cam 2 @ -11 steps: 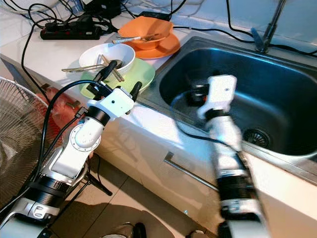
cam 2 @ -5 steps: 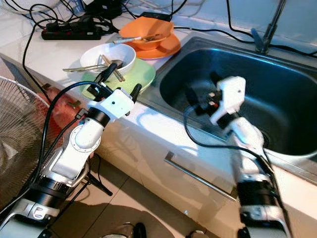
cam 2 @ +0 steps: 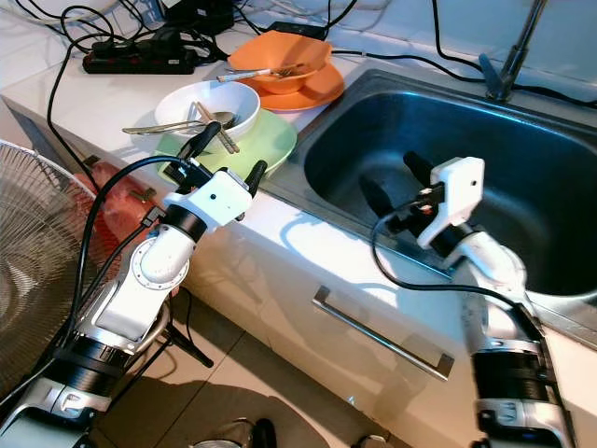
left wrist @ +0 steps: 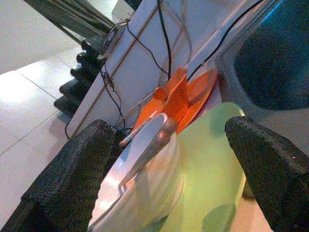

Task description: Kitchen organization

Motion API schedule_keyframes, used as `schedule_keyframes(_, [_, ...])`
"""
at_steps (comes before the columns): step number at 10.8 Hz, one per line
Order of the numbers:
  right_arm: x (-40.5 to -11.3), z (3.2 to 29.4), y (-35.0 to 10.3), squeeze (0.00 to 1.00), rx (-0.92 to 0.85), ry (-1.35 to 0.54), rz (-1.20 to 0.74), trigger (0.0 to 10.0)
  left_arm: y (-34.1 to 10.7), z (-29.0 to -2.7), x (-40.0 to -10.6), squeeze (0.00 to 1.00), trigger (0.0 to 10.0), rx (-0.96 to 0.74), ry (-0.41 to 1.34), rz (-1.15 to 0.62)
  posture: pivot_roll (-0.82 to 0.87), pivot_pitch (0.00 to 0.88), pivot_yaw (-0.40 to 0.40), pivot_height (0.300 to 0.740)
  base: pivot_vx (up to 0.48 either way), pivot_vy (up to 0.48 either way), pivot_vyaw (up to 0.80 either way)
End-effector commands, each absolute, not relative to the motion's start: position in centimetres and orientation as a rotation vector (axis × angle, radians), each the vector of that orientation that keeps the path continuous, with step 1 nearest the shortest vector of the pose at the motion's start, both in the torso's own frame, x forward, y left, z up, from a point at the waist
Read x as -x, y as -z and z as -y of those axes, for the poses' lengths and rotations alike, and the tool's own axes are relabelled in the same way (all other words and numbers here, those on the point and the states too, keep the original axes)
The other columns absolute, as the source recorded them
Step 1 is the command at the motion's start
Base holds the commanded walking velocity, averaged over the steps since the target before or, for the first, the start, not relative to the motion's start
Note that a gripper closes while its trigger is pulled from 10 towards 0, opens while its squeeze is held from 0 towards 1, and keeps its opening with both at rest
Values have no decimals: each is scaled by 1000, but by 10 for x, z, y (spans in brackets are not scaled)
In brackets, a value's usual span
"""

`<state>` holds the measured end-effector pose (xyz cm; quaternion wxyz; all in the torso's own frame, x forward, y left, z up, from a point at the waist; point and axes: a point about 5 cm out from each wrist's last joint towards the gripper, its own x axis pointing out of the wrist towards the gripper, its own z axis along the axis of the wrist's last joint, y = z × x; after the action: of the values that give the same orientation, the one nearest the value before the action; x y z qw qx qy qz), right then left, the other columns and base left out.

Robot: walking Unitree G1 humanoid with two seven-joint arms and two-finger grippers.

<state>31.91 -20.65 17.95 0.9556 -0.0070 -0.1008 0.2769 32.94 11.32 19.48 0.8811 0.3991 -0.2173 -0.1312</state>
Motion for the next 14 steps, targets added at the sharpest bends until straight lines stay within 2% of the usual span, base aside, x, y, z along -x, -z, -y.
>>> schedule_keyframes(1, [-314, 206, -177, 0, 16, -603, 194, 10000, -194, -115, -327, 0, 10000, -840, 281, 447, 26, 97, 61, 740, 0, 0, 0])
schedule_keyframes(4, [-302, 203, -169, 0, 11, -703, 155, 10000, -193, -116, -326, 0, 10000, -848, 288, 443, 25, 86, 64, 740, 0, 0, 0])
schedule_keyframes(9, [-302, 206, -175, 0, -61, -652, 213, 10000, -190, -116, -325, 0, 10000, -851, 293, 437, 23, 77, 67, 740, 0, 0, 0])
schedule_keyframes(14, [-300, 206, -178, 0, -84, -644, 238, 10000, -190, -126, -329, 0, 10000, -868, 268, 409, 28, 110, 68, 740, 0, 0, 0])
